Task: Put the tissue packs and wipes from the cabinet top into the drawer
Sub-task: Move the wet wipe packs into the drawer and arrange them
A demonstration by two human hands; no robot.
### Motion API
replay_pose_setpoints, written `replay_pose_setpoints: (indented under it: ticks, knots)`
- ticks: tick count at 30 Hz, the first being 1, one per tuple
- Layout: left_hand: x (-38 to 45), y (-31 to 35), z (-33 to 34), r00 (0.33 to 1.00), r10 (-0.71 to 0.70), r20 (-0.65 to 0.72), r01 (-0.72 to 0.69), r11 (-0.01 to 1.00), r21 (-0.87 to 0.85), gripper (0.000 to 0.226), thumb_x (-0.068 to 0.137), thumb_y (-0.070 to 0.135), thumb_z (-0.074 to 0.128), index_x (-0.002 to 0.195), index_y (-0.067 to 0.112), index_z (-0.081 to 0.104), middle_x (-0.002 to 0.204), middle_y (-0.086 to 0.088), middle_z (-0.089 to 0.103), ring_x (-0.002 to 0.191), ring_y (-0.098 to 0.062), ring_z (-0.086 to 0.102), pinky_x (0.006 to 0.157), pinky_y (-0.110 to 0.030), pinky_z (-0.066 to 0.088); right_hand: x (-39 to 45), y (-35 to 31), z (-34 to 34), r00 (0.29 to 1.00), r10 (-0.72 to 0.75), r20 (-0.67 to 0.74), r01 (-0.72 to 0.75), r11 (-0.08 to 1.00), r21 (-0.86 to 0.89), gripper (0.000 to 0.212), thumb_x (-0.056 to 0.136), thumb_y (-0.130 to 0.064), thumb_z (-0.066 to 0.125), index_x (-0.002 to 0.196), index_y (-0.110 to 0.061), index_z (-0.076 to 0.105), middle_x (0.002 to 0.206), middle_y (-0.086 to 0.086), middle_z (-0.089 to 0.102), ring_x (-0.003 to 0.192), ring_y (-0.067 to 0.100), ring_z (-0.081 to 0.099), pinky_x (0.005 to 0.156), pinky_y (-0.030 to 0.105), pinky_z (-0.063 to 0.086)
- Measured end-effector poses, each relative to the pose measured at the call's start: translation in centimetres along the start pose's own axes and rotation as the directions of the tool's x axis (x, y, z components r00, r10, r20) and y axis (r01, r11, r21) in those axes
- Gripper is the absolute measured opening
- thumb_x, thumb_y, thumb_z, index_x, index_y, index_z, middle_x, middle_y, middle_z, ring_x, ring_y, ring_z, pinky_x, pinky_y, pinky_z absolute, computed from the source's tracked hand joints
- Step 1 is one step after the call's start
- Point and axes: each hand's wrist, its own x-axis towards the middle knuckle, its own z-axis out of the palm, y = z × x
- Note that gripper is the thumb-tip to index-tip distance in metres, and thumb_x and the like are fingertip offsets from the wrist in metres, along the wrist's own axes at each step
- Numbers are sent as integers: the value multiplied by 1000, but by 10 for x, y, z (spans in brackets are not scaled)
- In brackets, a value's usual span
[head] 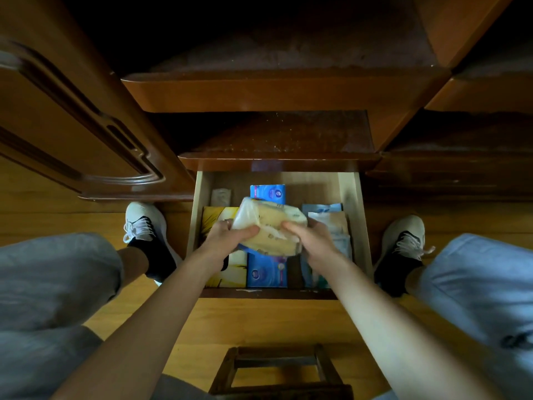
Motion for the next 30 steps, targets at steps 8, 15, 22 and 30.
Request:
replay_pose_setpoints:
  ticks: [8, 15, 22, 30]
  knots:
    - [3, 2, 36, 990, -66, 123, 95, 964, -250, 53, 76, 19, 86, 121, 5, 64, 108, -10, 77, 96, -22, 75, 72, -30, 61, -10, -22, -42, 989, 76, 125, -63, 992, -108, 40, 87, -26, 81, 122, -12, 68, 114, 13, 75, 99, 25, 75, 79, 32, 62]
    - [22, 19, 67, 994, -65, 93, 78, 987, -143, 38, 73, 30, 88, 103, 15, 70, 97, -6, 79, 90, -20, 76, 84, -37, 61, 0, -20, -78, 995, 89, 39, -86, 994, -74, 41, 83, -20, 84, 121, -18, 69, 112, 6, 77, 95, 15, 76, 73, 28, 61]
    - [34, 28, 101, 991, -69, -112, 29, 945, -325, 27, 83, 13, 81, 107, 10, 69, 103, -11, 75, 92, -26, 74, 83, -45, 61, 13, -18, -64, 995, 100, -5, -83, 853, 515, 53, 84, -45, 81, 128, -16, 67, 115, 12, 76, 108, 27, 74, 84, 42, 61]
    - [35, 24, 103, 981, 156, -118, -160, 987, -28, 31, 81, 24, 83, 102, 18, 61, 95, 6, 69, 83, -6, 66, 64, -19, 55, 39, -19, -31, 916, 306, -259, -119, 825, 552, 44, 91, -26, 77, 130, -20, 58, 110, 13, 73, 92, 30, 75, 79, 50, 63]
